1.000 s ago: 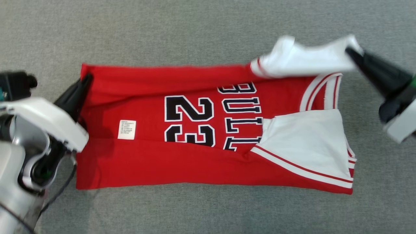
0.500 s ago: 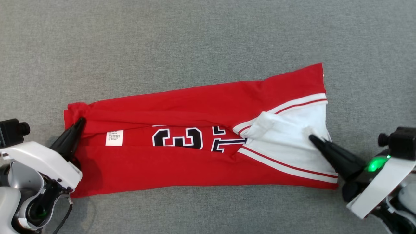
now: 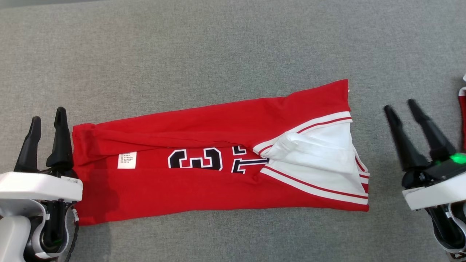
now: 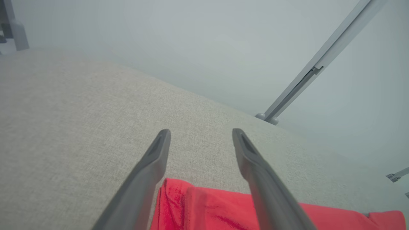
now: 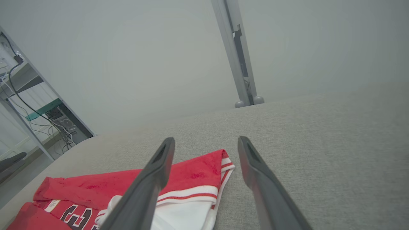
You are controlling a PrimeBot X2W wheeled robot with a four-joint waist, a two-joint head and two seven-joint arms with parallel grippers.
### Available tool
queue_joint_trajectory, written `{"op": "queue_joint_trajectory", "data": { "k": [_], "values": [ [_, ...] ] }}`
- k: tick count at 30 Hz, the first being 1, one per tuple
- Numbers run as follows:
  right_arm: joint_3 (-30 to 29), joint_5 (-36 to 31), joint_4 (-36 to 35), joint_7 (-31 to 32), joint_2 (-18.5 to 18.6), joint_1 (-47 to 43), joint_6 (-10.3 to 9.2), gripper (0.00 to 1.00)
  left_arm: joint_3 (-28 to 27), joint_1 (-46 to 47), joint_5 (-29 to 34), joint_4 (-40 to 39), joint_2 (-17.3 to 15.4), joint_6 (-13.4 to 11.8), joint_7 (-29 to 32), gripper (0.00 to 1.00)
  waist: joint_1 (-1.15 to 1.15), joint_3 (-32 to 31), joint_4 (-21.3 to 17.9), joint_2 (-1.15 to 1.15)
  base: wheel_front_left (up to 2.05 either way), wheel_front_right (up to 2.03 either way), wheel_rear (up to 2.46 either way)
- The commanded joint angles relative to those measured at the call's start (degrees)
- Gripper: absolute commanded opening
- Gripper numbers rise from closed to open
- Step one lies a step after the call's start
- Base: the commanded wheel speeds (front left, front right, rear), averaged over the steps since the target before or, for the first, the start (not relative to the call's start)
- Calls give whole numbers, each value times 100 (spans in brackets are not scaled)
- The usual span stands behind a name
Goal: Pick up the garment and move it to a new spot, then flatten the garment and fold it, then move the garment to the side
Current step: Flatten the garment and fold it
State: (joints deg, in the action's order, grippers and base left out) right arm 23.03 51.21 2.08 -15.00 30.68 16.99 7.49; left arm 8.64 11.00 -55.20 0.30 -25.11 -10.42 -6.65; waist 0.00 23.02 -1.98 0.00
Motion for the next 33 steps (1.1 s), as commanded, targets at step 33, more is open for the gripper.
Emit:
{"op": "queue_joint_trajectory", "data": {
  "k": [33],
  "values": [
    [-2237, -3287, 176, 186, -1712, -896, 1, 100, 559, -251, 2629, -315, 373, -456, -848, 100, 0, -661, 467, 0, 0, 0, 0]
  ]
}}
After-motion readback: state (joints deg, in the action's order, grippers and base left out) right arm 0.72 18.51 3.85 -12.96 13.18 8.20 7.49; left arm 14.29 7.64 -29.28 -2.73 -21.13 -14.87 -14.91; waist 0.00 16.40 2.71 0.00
